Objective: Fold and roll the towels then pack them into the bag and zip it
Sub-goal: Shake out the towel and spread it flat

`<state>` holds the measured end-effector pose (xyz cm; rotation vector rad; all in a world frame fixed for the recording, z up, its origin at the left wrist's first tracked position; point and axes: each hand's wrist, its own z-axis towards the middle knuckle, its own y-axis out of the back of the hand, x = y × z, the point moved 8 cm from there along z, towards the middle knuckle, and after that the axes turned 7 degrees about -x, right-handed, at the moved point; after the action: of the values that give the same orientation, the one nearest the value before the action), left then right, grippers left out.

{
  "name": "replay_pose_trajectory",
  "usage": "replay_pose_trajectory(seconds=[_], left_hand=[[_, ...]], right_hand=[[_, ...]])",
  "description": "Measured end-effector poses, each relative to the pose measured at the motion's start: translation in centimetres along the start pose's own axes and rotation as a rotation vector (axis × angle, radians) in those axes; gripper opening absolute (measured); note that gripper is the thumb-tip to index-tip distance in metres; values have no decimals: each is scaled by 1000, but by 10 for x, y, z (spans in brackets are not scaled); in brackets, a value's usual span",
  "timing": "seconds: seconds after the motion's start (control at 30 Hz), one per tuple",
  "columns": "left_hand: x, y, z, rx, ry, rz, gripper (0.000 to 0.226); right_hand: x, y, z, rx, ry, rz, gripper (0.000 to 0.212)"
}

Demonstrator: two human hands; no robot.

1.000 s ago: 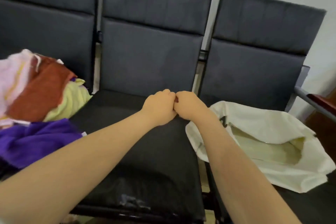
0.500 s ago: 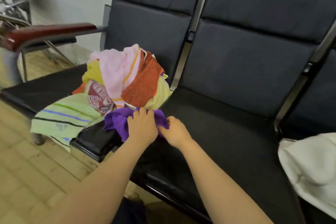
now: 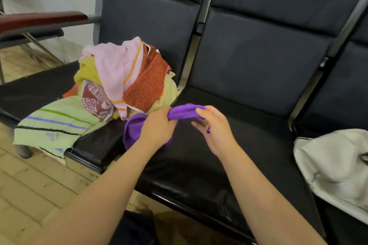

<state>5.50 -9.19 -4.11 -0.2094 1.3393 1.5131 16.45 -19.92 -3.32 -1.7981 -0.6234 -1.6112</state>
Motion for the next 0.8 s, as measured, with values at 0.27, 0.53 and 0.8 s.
replay_pose_trajectory(seconds=[0.27,0.53,0.8], left_hand=[[-100,-45,-33,506,546,-1251,29],[-61,-85,-45,525,577,-636,22],[-80,-46,-39,447,628,-1166,20]], right_hand=[[29,90,-34,91,146,-477,72],[52,190,-60,-55,140,-705,24],[67,205,-78,271,-22,-50,50]])
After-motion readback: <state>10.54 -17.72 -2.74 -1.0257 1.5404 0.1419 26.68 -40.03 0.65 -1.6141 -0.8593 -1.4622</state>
